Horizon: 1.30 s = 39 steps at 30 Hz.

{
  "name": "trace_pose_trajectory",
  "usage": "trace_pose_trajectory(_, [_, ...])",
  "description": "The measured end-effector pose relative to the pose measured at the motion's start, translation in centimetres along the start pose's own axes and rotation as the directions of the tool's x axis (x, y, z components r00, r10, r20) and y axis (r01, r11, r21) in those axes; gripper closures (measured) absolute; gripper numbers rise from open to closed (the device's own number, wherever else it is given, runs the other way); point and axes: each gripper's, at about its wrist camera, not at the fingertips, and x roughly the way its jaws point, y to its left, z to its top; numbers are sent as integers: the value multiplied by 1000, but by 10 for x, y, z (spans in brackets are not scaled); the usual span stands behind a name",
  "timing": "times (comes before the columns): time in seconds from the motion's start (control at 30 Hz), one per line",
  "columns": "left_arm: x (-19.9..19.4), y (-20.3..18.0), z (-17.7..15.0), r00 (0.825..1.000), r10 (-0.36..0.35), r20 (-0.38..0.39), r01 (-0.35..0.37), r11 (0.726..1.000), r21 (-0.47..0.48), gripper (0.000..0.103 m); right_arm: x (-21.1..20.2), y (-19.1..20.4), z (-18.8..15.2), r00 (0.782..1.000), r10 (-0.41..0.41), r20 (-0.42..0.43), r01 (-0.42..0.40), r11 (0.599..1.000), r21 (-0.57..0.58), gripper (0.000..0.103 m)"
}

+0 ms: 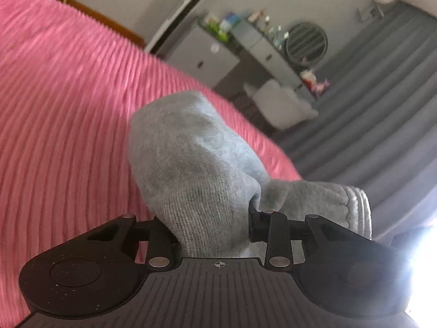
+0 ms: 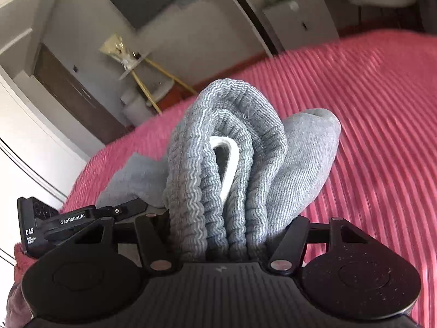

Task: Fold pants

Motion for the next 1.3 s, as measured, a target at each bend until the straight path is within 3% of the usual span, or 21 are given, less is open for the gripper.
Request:
trace_pose_trajectory(0.2, [14,14,32,999,48,18,-48,999,-20,62,18,-4,40,998,37,55,-38,999,10,42])
trace_pose_trajectory(0.27, [23,30,34,994,112,0,-111,992,-58,45,32,-15,50,999,26,44,-26,1000,15,40])
trace_pose_trajectory(0.33, [30,51,35,968,250,-29,-251,963,-102,43,49,-27,52,999,-33,13,33,999,-1,28])
trace_pose_trajectory(0.37, [28,59,35,947,320,-30,-321,941,-108,35,61,-31,52,992,-122,-18,122,992,-28,20])
trace_pose_trajectory(0.4, [22,68,34,927,376,-12,-374,920,-120,28,71,-34,51,970,-236,-49,233,970,-63,8])
trace_pose_trajectory(0.47, [7,74,32,914,404,44,-393,906,-159,23,82,-35,47,885,-464,-35,456,880,-133,5])
trace_pose_trajectory(0.5, [1,72,31,904,423,65,-408,898,-162,23,80,-32,42,862,-507,6,500,849,-169,5])
trace_pose_trajectory(0.57, [-3,57,30,890,443,106,-432,895,-114,23,66,-20,27,873,-479,95,488,861,-145,5])
trace_pose_trajectory(0.67, [5,21,33,906,405,125,-408,913,-4,21,55,-2,0,874,-454,175,477,869,-130,5])
trace_pose_trajectory(0.73, [20,-6,34,910,398,119,-411,904,120,18,55,5,-17,879,-428,211,458,881,-121,5])
trace_pose_trajectory(0.8, [44,-28,32,879,461,126,-477,839,260,16,64,8,-32,864,-454,216,483,869,-107,5])
trace_pose_trajectory(0.83, [59,-36,32,854,505,128,-517,790,329,17,69,9,-37,856,-470,216,502,855,-132,5])
trace_pose_trajectory(0.9, [88,-43,34,814,568,126,-565,720,403,21,78,13,-50,812,-528,249,578,787,-215,5])
trace_pose_trajectory(0.97, [110,-43,35,807,582,98,-564,712,419,20,81,10,-63,806,-514,292,583,775,-244,5])
trace_pose_trajectory(1.1, [140,-35,54,776,617,129,-620,710,334,19,73,-14,-71,836,-451,312,515,842,-163,5])
trace_pose_trajectory(1.13, [141,-33,56,752,638,163,-655,695,297,22,74,-18,-69,842,-445,304,504,850,-152,5])
trace_pose_trajectory(1.17, [139,-33,58,710,671,212,-703,659,268,29,74,-21,-67,846,-441,301,497,855,-145,5])
trace_pose_trajectory(1.2, [137,-34,59,663,704,252,-748,613,255,26,75,-24,-67,847,-436,303,493,858,-145,5])
trace_pose_trajectory(1.23, [131,-33,62,658,714,240,-753,611,246,21,75,-26,-67,847,-433,308,492,858,-147,5])
trace_pose_trajectory(1.27, [121,-32,62,683,699,210,-730,645,227,23,74,-27,-69,848,-426,315,488,860,-151,5])
trace_pose_trajectory(1.3, [107,-32,57,729,658,190,-685,697,212,23,75,-29,-69,849,-422,319,485,861,-151,5])
